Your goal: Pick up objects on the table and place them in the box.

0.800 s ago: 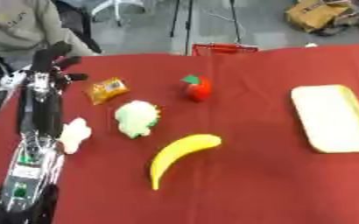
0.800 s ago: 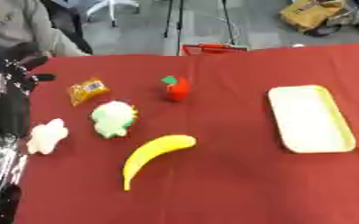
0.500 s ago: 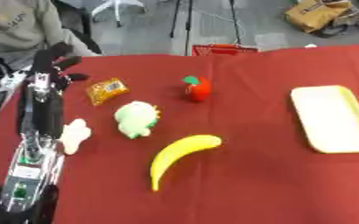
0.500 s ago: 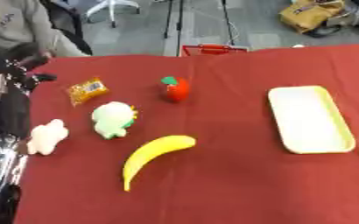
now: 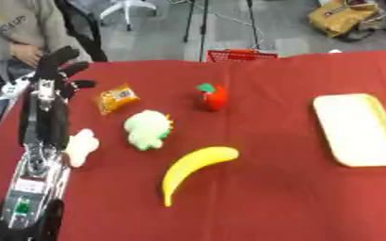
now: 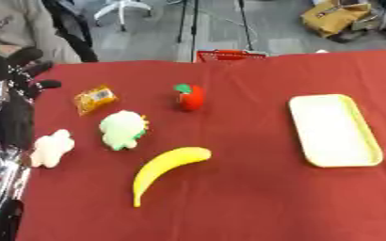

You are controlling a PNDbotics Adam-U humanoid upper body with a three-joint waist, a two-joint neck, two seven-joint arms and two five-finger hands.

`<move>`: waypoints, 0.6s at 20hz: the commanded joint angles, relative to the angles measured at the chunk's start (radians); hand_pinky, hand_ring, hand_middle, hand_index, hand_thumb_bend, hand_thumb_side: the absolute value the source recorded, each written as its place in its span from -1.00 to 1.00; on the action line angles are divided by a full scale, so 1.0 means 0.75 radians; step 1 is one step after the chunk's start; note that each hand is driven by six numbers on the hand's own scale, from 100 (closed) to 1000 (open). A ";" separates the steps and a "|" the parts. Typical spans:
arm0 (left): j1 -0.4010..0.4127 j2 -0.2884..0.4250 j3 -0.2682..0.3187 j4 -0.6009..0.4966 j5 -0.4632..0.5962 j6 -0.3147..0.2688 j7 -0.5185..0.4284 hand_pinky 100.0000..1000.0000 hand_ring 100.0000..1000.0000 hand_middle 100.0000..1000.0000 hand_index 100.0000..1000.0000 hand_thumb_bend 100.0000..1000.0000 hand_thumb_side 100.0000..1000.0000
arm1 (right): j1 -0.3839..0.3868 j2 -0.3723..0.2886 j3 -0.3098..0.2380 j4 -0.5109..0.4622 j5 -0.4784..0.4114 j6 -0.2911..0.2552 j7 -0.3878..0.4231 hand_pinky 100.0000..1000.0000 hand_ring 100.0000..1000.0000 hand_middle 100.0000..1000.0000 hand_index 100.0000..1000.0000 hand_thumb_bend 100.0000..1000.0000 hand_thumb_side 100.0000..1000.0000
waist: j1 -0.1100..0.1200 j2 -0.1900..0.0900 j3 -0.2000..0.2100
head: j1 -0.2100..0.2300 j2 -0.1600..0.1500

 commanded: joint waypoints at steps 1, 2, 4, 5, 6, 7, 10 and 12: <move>-0.005 0.018 0.010 -0.028 -0.007 -0.001 0.005 0.16 0.50 0.51 0.64 0.40 0.64 | -0.014 -0.012 0.002 -0.033 0.001 0.001 0.001 0.10 0.15 0.14 0.41 -0.67 0.26 | 0.009 -0.039 0.000 | 0.006 -0.012; -0.006 0.019 0.009 -0.028 -0.008 -0.001 0.005 0.16 0.50 0.51 0.64 0.40 0.63 | -0.014 -0.012 0.003 -0.033 0.001 0.001 0.001 0.10 0.15 0.14 0.41 -0.66 0.26 | 0.009 -0.038 0.000 | 0.005 -0.011; -0.008 0.020 0.010 -0.027 -0.011 0.001 0.005 0.16 0.50 0.51 0.64 0.40 0.64 | -0.014 -0.012 0.003 -0.033 0.002 0.000 0.002 0.10 0.15 0.14 0.41 -0.67 0.26 | 0.010 -0.038 0.000 | 0.005 -0.011; -0.008 0.023 0.011 -0.027 -0.015 0.003 0.005 0.16 0.50 0.51 0.64 0.41 0.63 | -0.014 -0.012 0.003 -0.033 0.002 0.001 0.002 0.10 0.15 0.14 0.41 -0.67 0.26 | 0.010 -0.039 0.000 | 0.006 -0.011; -0.011 0.040 0.019 -0.020 -0.041 0.017 0.007 0.16 0.50 0.51 0.64 0.43 0.61 | -0.013 -0.013 0.003 -0.033 0.002 0.002 0.002 0.10 0.15 0.14 0.41 -0.67 0.26 | 0.011 -0.039 0.000 | 0.006 -0.012; -0.015 0.056 0.026 -0.014 -0.075 0.034 0.010 0.16 0.50 0.52 0.64 0.44 0.59 | -0.012 -0.013 0.002 -0.033 0.002 0.003 0.003 0.10 0.15 0.14 0.41 -0.67 0.26 | 0.011 -0.040 0.000 | 0.007 -0.012; -0.033 0.142 0.036 0.013 -0.219 0.117 0.009 0.16 0.50 0.52 0.64 0.44 0.57 | -0.010 -0.016 0.004 -0.033 0.002 0.005 0.005 0.10 0.15 0.14 0.41 -0.66 0.26 | 0.015 -0.045 -0.001 | 0.009 -0.012; -0.050 0.190 0.036 0.027 -0.321 0.177 0.004 0.16 0.50 0.52 0.64 0.45 0.55 | -0.008 -0.016 0.004 -0.033 0.001 0.006 0.006 0.10 0.15 0.14 0.41 -0.67 0.26 | 0.017 -0.047 -0.002 | 0.008 -0.013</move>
